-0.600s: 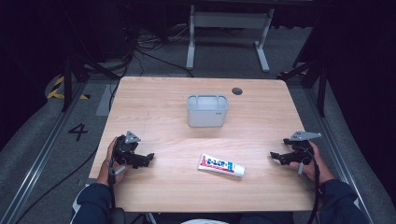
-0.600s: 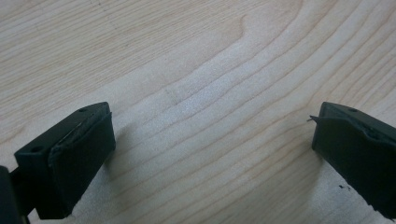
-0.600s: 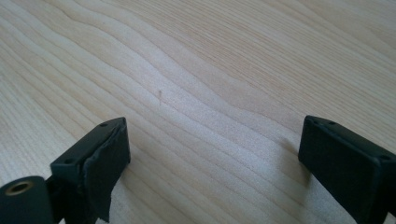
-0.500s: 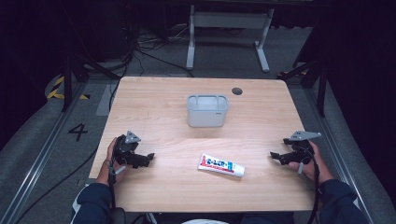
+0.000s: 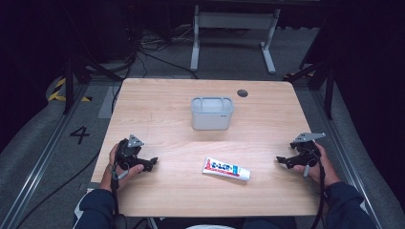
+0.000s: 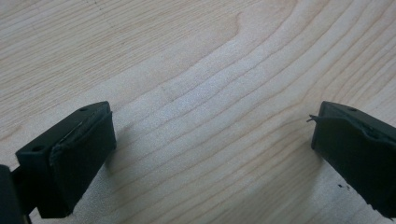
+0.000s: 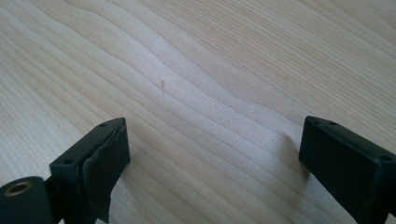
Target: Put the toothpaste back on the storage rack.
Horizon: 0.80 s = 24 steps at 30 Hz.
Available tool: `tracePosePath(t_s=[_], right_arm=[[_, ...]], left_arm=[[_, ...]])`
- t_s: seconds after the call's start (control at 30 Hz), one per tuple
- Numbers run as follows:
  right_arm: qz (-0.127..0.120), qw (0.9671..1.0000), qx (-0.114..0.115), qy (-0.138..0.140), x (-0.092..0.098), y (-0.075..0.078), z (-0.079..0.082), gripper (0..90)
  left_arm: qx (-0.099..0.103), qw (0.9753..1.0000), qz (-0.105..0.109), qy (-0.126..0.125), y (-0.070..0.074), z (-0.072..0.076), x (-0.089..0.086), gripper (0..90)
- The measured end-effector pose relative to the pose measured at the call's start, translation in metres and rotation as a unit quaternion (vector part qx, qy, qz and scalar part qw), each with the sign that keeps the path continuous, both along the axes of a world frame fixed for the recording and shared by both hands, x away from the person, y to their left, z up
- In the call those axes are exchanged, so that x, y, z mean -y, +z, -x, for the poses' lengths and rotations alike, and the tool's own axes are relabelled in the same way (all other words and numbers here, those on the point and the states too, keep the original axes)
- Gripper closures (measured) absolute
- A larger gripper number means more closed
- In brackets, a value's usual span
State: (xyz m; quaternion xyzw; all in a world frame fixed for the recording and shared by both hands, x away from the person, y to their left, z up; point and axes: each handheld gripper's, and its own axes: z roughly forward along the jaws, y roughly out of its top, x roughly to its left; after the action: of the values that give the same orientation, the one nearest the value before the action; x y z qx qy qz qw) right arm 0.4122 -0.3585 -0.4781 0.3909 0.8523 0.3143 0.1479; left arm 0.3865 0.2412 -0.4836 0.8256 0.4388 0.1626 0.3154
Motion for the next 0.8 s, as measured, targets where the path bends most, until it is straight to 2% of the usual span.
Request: tracePosePath(t_s=[0.07,0.23,0.27,0.33,0.4,0.47,0.8], right_arm=[[-0.001,1.0000,-0.005,0.008,0.000,0.002,0.002,15.7],[0.003,0.9995,-0.010,0.029,-0.003,0.004,0.003,17.7],[0.004,0.9991,-0.013,0.040,-0.005,0.005,0.004,21.2],[0.005,0.9989,-0.015,0.045,-0.006,0.006,0.005,22.8],[0.003,0.9985,-0.017,0.051,-0.007,0.008,0.006,23.1],[-0.009,0.9984,-0.014,0.055,-0.007,0.012,0.008,23.2],[-0.016,0.9959,-0.007,0.089,-0.023,0.026,0.016,24.8]], left_arm=[[0.002,1.0000,0.000,-0.002,0.000,0.000,-0.001,0.3],[0.000,1.0000,0.001,-0.005,0.000,0.001,-0.002,0.4],[0.002,1.0000,-0.001,-0.008,0.000,0.001,-0.003,0.4],[-0.001,1.0000,0.000,-0.006,0.000,0.001,-0.002,0.4],[0.002,1.0000,-0.001,-0.009,0.000,0.001,-0.003,0.4],[0.001,1.0000,-0.002,-0.009,0.000,0.001,-0.003,0.4],[0.000,0.9999,0.002,-0.015,0.000,0.000,-0.003,0.2]])
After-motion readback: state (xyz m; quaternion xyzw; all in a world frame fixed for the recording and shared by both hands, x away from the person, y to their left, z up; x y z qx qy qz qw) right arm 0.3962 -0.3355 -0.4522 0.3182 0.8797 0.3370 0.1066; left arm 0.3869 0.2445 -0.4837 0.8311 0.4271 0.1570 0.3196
